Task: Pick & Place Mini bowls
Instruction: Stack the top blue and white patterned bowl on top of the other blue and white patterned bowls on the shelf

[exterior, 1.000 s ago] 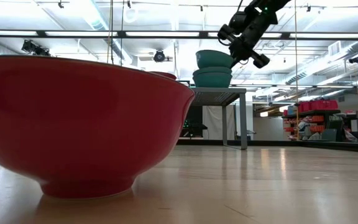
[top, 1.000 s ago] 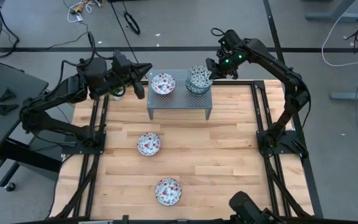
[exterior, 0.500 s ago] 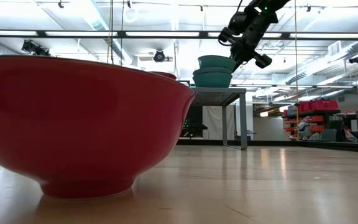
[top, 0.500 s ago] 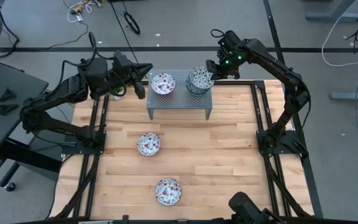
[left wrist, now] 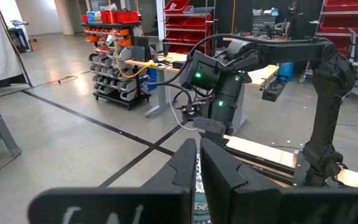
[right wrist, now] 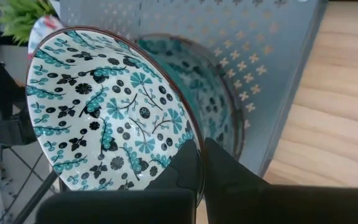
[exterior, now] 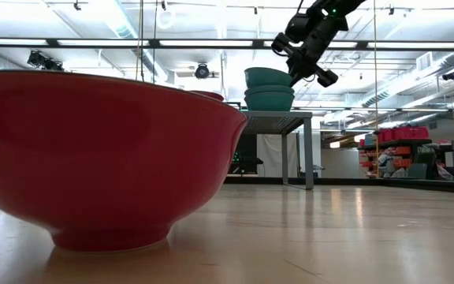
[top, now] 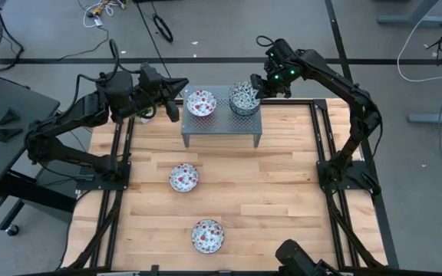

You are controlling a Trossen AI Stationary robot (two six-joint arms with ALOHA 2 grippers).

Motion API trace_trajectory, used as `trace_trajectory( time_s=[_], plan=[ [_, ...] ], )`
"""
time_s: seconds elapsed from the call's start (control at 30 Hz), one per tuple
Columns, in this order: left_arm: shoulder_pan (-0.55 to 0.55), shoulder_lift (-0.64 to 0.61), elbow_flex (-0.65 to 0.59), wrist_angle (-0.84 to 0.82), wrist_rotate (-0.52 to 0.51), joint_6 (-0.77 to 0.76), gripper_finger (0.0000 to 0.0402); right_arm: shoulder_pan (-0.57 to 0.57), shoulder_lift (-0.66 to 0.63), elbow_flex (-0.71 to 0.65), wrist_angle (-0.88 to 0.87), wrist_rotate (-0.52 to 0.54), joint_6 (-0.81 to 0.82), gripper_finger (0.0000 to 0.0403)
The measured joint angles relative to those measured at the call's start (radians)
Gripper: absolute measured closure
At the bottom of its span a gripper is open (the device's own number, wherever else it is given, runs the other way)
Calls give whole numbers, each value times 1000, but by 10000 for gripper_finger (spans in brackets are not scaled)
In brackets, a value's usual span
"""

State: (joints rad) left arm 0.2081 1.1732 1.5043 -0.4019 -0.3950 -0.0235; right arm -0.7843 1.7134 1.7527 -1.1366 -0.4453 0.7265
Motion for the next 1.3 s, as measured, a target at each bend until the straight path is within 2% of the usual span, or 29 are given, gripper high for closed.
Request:
trace_trajectory(
  time_s=[1.3],
  plan=[
    [0, -1, 0, 0, 0, 0, 374, 5, 35, 0, -24, 36, -3, 399]
  ],
)
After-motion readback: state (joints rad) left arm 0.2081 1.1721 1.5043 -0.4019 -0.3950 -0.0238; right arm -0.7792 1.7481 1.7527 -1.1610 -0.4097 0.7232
